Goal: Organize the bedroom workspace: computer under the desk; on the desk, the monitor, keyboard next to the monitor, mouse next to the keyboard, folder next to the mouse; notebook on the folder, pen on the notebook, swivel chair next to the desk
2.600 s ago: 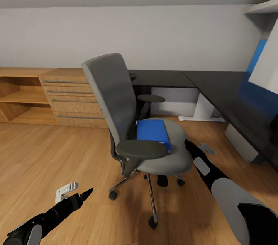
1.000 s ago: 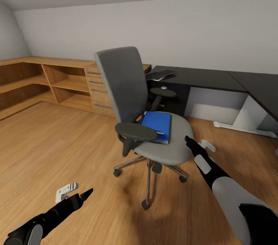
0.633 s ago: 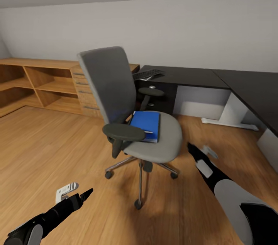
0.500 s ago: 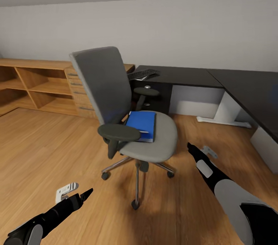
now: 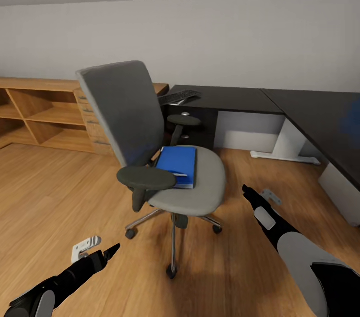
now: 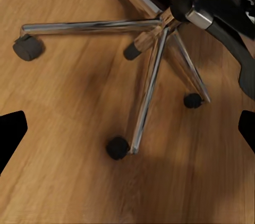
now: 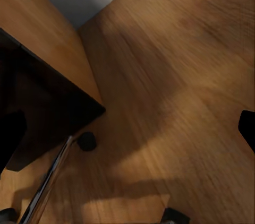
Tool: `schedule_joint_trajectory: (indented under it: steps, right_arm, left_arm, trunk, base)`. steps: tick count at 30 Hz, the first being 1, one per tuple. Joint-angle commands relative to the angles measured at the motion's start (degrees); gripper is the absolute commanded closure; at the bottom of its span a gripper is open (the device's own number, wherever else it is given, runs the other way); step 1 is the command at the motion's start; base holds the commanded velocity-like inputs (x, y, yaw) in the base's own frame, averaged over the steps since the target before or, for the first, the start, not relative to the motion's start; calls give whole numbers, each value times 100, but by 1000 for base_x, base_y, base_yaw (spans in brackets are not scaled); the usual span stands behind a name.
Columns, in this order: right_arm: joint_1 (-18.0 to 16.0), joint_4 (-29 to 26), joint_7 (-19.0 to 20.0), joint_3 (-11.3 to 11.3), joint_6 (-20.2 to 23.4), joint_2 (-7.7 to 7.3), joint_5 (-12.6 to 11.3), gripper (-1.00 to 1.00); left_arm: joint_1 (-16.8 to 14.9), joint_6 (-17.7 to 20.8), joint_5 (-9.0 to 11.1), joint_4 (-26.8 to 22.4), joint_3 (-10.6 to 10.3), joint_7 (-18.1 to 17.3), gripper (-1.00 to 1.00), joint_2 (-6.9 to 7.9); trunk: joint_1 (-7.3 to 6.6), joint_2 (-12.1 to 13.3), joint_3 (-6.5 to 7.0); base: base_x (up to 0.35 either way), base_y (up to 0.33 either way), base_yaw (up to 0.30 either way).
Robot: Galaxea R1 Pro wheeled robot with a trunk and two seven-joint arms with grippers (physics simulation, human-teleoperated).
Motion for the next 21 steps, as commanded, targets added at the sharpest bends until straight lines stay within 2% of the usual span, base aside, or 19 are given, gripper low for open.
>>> schedule_joint_trajectory:
  steps: [1,6,12,17,21]
  right_arm:
    - [-2,-2,-7,-3,-11,1,-27,-100]
    - [-2,6,-7,-3,-11,4,-27,-100]
    - [-2,14,-7,0,-13,15,-34,-100]
    - [-2,15,-7,3,-9,23,-35,-100]
    - [-2,15,-7,4,-7,27,-35,-100]
  left_arm:
    - [-5,42,14,-4,16,-23,-100,-5]
    - [-5,44,14,-4,37,-23,-100,-1]
    - [-5,46,27,-7,283,-28,-100,-6]
    - [-5,48,30,-7,358,-31,-100,-8]
    - [-5,54,31,-8,381,-32,-100,-8]
  trunk:
    - [2,-2,-5]
    - [2,-2,-5]
    - [2,-2,-5]
    - [2,-2,-5]
    - [2,-2,-5]
  base:
    - [305,0,-2]
    - [216,0,-1]
    - [163,0,0]
    - [282,0,0]
    - [109,0,1]
